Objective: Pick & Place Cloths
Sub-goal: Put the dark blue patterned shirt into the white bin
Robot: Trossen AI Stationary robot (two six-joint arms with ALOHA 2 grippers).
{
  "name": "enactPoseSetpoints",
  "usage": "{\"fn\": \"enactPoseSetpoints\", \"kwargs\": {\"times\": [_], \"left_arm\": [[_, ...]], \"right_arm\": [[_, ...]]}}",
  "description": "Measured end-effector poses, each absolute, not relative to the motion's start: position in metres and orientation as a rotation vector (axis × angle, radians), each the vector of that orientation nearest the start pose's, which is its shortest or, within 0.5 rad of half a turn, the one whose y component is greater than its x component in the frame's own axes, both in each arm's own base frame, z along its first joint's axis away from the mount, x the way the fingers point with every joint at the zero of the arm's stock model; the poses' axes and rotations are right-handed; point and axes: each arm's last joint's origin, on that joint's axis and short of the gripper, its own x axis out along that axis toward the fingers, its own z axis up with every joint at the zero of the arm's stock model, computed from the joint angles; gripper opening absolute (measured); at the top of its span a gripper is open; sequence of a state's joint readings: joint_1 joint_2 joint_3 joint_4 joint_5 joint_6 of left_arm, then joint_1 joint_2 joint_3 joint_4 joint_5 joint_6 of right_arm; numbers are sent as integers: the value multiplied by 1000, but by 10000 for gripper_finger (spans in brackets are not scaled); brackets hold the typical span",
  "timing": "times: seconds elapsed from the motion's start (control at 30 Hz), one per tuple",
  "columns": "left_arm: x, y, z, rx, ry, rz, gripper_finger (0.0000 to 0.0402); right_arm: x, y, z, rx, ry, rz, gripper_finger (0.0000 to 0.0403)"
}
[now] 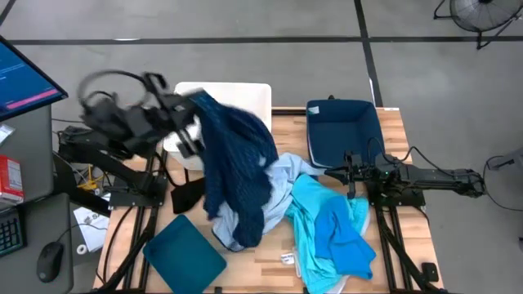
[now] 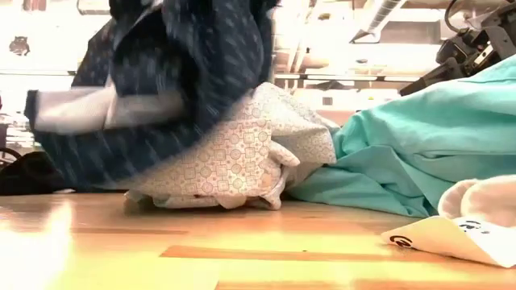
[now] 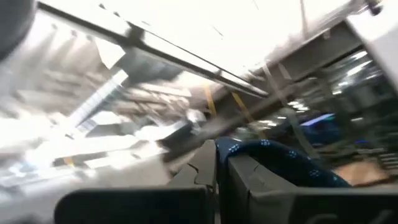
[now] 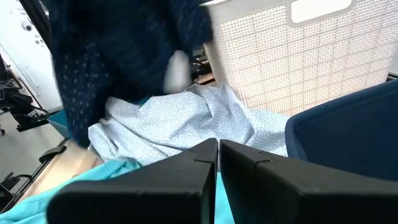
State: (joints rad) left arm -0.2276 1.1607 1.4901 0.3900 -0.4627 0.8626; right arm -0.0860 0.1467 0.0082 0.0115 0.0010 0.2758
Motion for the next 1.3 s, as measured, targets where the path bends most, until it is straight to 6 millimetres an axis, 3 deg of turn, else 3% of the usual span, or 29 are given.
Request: {"fn": "enactPoseSetpoints", "kwargs": {"times": [0.33,0.57,0.7,0.93,1.3], "left_arm": [[143,0,606,913,-632,804,0],[130,22,633,1078,-772,873,0],[146,39,643,1150,-788,890,0],[191,82,650,1151,-764,905,0],[214,144,643,1058,-726,917,0]], "right_arm": [[105,-9,156,296,113,-104,16],[105,-9,155,294,114,-104,16],[105,-9,155,294,114,-104,16],[105,-9,155,294,116,-105,16],[105,-9,155,294,117,-105,16]]}}
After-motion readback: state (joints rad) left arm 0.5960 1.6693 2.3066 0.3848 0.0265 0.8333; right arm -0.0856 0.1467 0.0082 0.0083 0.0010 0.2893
